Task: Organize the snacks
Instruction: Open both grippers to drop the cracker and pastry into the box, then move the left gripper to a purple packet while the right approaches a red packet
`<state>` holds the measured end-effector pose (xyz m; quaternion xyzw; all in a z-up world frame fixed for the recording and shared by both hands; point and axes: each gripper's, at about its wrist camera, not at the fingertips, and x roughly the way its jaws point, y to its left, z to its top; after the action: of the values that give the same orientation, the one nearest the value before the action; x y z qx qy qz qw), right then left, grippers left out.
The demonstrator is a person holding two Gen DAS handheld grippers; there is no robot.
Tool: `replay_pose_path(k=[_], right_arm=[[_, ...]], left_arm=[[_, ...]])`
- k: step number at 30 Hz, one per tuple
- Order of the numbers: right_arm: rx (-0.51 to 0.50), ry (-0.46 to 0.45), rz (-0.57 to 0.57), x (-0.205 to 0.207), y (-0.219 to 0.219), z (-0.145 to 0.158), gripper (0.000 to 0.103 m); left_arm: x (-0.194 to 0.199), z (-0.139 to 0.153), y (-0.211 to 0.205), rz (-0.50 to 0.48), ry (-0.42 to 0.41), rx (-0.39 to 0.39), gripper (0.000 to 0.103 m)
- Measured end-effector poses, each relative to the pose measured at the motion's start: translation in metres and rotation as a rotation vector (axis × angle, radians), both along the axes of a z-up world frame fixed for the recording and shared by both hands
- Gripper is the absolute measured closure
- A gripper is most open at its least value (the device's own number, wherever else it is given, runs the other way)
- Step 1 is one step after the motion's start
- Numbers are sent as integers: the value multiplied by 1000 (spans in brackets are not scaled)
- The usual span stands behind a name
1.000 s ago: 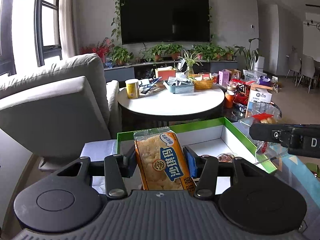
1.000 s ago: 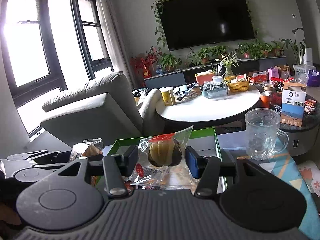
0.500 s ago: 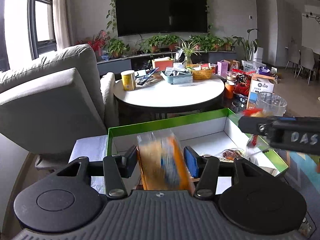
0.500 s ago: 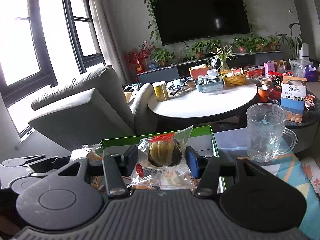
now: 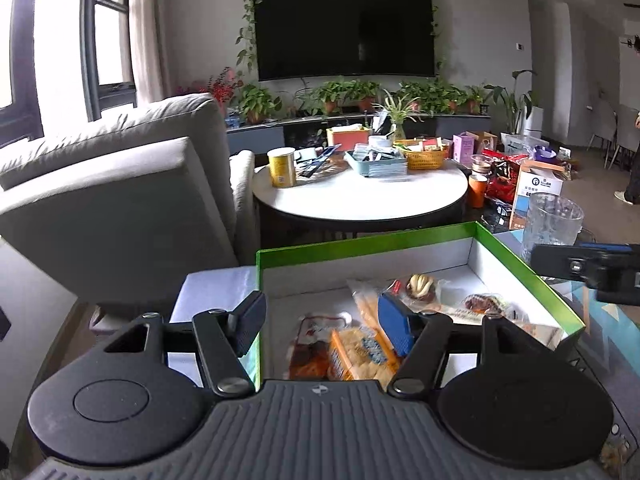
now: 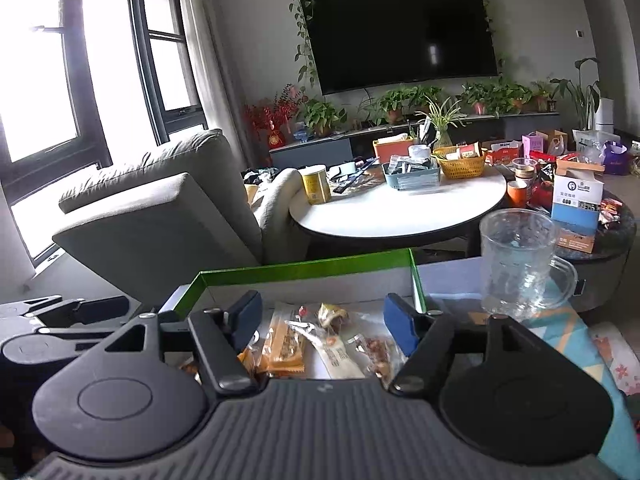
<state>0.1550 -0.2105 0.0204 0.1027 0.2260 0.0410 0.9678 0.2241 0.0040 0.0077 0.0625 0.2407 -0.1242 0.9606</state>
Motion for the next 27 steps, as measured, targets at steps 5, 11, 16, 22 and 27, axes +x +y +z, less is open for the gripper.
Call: replay_pose_path(k=[5,11,16,22,27], right_arm=[[-31,25,9,-19,0,-3,57],[-37,88,27,-45,1,-17,57],[-89,137,60,-59,10,-29,57],[-110,178,82,-73,11,-41,57],[-121,221,69,-76,6,-55,57]], left_arm=[[-21,-5,19,33,23,-4,43],[-47,-25,37,36,113,-11,41],[-52,-39,37,68,173,-39,41],[-54,-52,20,49,145,12,41],[-48,-57,11,40,170,-8,41]])
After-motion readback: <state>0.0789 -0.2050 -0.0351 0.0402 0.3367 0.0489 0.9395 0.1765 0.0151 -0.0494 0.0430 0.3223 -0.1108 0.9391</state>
